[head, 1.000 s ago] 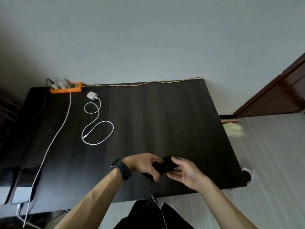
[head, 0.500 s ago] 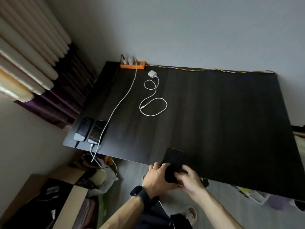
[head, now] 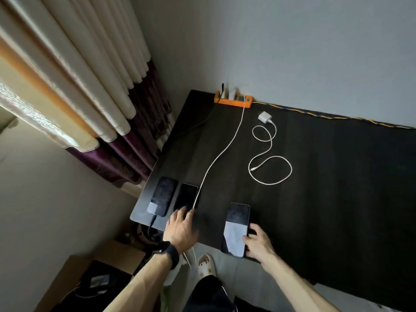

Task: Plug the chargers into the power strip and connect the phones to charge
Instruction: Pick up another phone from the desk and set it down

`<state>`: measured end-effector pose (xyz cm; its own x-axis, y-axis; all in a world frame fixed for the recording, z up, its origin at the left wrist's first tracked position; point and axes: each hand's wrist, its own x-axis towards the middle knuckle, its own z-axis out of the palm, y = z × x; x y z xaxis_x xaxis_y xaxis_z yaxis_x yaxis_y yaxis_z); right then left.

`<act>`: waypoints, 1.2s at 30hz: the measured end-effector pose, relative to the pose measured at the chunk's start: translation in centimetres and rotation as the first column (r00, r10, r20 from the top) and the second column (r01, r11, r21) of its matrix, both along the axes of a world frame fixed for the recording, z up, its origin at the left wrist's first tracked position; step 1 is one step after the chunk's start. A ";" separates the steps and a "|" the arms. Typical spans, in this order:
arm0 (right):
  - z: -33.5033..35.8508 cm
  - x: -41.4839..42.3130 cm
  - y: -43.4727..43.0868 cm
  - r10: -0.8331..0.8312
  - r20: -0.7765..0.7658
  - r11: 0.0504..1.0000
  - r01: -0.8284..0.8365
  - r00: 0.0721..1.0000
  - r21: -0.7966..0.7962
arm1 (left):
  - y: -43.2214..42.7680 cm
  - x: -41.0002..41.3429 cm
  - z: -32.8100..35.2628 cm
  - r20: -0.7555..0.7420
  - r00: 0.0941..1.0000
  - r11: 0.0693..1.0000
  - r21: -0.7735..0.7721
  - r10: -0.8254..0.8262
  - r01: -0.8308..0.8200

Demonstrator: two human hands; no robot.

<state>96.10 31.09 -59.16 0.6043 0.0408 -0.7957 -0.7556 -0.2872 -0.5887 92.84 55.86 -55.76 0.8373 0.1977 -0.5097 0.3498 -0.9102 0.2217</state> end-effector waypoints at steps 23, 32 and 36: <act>0.2 2.8 10.9 0.359 0.092 0.764 -0.236 0.929 -0.600 | 5.5 3.1 -2.9 -0.185 0.973 0.990 -0.034 -0.140 0.136; 1.0 3.7 11.6 0.414 0.076 0.696 -0.261 0.907 -0.668 | 5.1 3.7 -2.9 -0.215 0.968 0.991 -0.018 -0.133 0.132; 1.1 3.4 11.6 0.545 0.044 0.573 -0.334 0.837 -0.748 | 5.1 3.9 -2.5 -0.237 0.962 0.990 -0.007 -0.135 0.138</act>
